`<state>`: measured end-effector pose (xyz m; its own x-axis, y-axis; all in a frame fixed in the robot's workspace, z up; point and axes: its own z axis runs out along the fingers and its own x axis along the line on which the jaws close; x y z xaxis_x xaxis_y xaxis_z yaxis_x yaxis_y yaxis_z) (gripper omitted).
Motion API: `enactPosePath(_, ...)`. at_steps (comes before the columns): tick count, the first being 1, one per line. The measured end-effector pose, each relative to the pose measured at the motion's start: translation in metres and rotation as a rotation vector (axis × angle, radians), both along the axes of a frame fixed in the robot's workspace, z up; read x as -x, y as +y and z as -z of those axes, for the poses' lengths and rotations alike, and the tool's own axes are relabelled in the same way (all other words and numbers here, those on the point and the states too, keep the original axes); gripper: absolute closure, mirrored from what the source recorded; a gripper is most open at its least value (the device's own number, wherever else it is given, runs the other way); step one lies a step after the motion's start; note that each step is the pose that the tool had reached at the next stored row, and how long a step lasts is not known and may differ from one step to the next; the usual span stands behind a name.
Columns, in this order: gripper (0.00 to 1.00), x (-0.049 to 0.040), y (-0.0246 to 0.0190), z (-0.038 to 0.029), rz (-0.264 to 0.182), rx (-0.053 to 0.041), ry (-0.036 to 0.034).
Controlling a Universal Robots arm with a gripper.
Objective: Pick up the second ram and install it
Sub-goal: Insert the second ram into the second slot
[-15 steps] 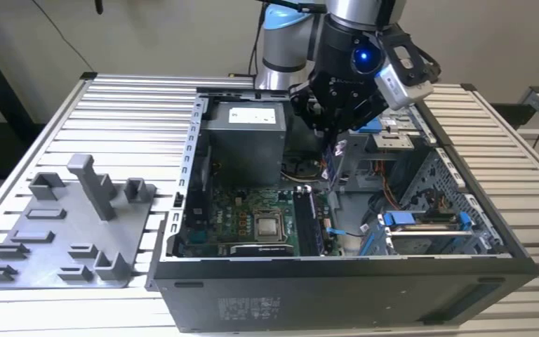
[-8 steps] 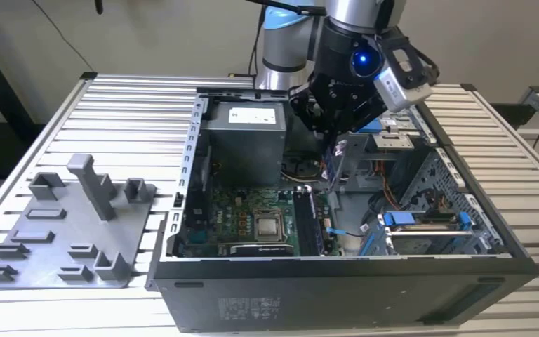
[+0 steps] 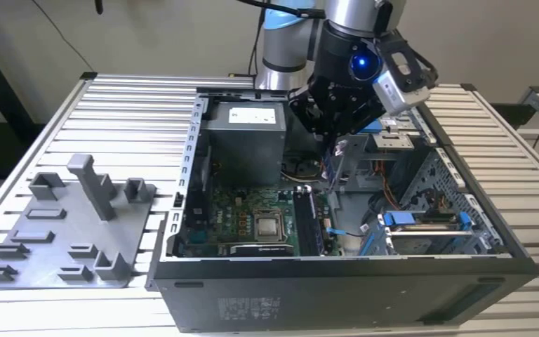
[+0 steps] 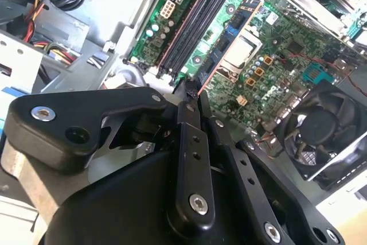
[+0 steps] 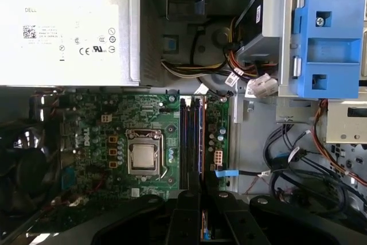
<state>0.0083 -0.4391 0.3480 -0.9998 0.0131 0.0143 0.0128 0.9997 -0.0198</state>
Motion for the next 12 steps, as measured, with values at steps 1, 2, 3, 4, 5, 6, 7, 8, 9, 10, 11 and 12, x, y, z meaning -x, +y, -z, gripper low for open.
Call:
enactPosePath(1, 0.86, 0.0000, 0.0000, 0.0004, 0.000, 0.0000, 0.0000)
enactPosePath(2, 0.86, 0.0000, 0.0000, 0.0008, 0.000, 0.0001, 0.0000)
enactPosePath(3, 0.86, 0.0000, 0.0000, 0.0013, 0.000, -0.0001, 0.0000)
enactPosePath(4, 0.86, 0.0000, 0.0000, 0.0017, 0.000, 0.0000, 0.0000)
enactPosePath(5, 0.86, 0.0000, 0.0000, 0.0022, 0.000, -0.0001, 0.0000)
enactPosePath(6, 0.86, 0.0000, 0.0000, 0.0026, 0.000, -0.0001, 0.0000)
enactPosePath(7, 0.86, 0.0000, 0.0000, 0.0030, 0.000, -0.0001, 0.0000)
enactPosePath(8, 0.86, 0.0000, 0.0000, 0.0034, 0.000, 0.0000, 0.0001)
enactPosePath(9, 0.86, 0.0000, 0.0000, 0.0038, 0.000, -0.0001, 0.0000)
enactPosePath(10, 0.86, 0.0000, 0.0000, 0.0042, 0.000, -0.0001, 0.0000)
enactPosePath(11, 0.86, 0.0000, 0.0000, 0.0046, 0.000, -0.0001, 0.0000)
enactPosePath(12, 0.86, 0.0000, 0.0000, 0.0050, 0.000, 0.0000, 0.0000)
